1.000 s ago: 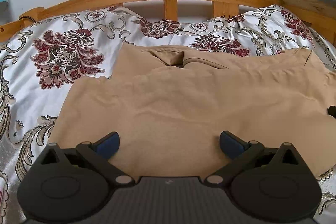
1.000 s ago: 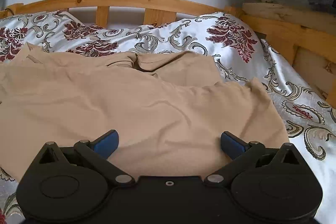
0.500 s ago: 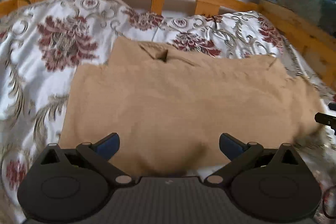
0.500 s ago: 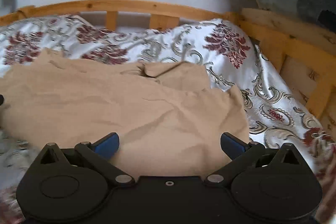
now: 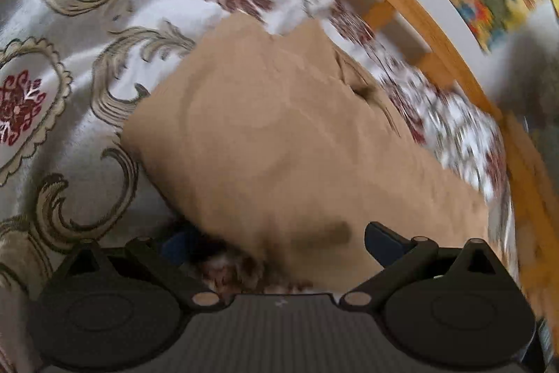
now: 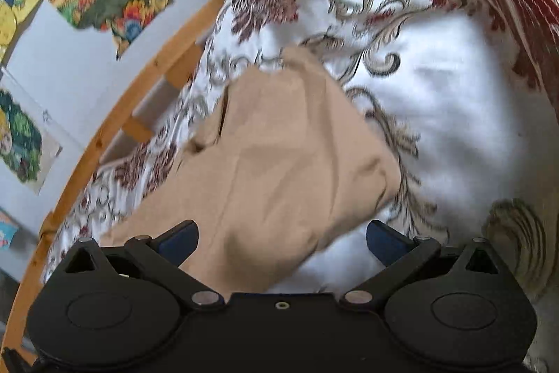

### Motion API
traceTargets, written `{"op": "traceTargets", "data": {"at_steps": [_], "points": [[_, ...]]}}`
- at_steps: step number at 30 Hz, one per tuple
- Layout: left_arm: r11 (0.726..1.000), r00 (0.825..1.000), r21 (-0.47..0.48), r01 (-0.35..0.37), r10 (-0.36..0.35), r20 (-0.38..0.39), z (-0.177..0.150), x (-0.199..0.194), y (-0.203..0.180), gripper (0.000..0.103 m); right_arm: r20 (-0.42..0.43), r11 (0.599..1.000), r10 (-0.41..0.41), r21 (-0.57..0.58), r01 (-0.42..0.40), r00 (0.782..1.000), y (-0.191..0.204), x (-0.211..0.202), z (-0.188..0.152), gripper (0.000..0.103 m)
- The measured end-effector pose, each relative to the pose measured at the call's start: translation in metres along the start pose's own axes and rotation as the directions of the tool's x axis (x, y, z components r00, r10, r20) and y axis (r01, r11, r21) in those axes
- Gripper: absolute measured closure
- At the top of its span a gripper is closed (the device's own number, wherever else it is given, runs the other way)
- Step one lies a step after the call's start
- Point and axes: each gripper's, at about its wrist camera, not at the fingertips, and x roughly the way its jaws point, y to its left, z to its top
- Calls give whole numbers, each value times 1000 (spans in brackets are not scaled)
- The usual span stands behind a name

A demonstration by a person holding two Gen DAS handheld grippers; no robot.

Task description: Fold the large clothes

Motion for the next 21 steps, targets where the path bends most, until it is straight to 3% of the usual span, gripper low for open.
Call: {"op": "traceTargets", "data": {"at_steps": [1, 2, 3, 5, 7, 11, 12, 14, 21], "points": [[1000, 1000, -23, -9, 10, 18, 2, 1, 0, 2, 18, 1000, -10, -4, 10, 1000, -3, 2, 1, 9], [999, 999, -46, -27, 29, 43, 3, 0, 0, 9, 35, 1000, -21, -9, 22, 999, -5, 3, 1, 18], [996, 995, -70, -56, 61, 78, 3, -4, 1, 26, 58, 999, -40, -11, 41, 998, -9, 3, 1, 31], [983, 989, -169, -72, 93, 119, 3, -11, 15, 45, 75, 997, -70, -5, 71, 995, -18, 4, 1, 48], [962, 987, -269, -46, 85, 134, 2, -13, 29, 62, 82, 997, -75, 34, 72, 994, -22, 6, 1, 54], [967, 985, -249, -57, 94, 142, 7, -15, 29, 102, 96, 995, -94, 34, 91, 991, -20, -1, 4, 79], [969, 984, -238, -60, 97, 148, 8, -18, 27, 102, 98, 995, -96, 28, 94, 991, -17, -4, 5, 87], [971, 982, -231, -64, 102, 158, 11, -26, 20, 103, 106, 996, -94, 11, 94, 990, -8, -17, 5, 92], [987, 980, -163, -15, 47, 194, 1, -78, 33, 103, 114, 995, -102, 3, 102, 988, 15, -79, -17, 94]]}}
